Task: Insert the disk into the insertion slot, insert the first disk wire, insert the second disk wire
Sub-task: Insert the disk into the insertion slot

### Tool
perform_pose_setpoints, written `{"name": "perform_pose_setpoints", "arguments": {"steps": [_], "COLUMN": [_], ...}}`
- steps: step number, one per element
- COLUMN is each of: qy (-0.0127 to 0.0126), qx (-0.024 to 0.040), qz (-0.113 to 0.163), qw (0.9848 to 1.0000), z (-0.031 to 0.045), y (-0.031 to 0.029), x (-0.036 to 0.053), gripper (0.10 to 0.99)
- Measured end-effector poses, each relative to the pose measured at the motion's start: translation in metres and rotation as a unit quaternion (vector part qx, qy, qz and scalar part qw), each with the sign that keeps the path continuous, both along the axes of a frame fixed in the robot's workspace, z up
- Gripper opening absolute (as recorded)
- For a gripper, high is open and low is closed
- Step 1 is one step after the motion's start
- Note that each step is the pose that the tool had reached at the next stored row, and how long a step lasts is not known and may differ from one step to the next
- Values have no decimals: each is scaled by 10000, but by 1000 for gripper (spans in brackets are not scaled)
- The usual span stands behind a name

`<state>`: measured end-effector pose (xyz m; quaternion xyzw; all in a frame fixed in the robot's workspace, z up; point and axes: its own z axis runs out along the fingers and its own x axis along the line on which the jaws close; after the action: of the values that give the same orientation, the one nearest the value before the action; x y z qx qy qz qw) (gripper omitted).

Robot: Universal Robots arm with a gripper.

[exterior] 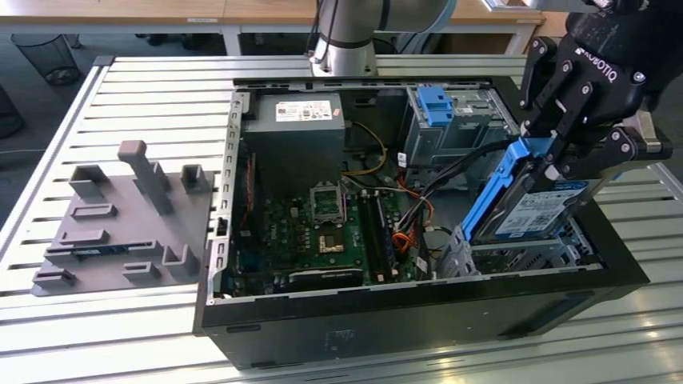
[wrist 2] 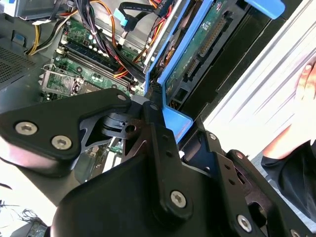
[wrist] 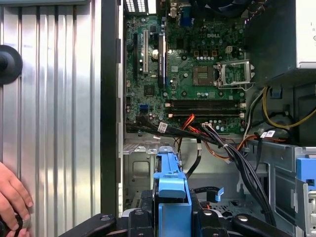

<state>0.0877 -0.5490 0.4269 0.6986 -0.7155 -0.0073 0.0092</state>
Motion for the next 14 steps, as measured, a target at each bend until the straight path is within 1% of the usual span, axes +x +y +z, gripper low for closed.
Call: {"name": "perform_pose_setpoints", "arguments": {"steps": [14], "qy": [0], "qx": [0], "qz": [0], "qw": [10000], "z": [-58], "y": [0], "x": [0], "gripper": [365]}}
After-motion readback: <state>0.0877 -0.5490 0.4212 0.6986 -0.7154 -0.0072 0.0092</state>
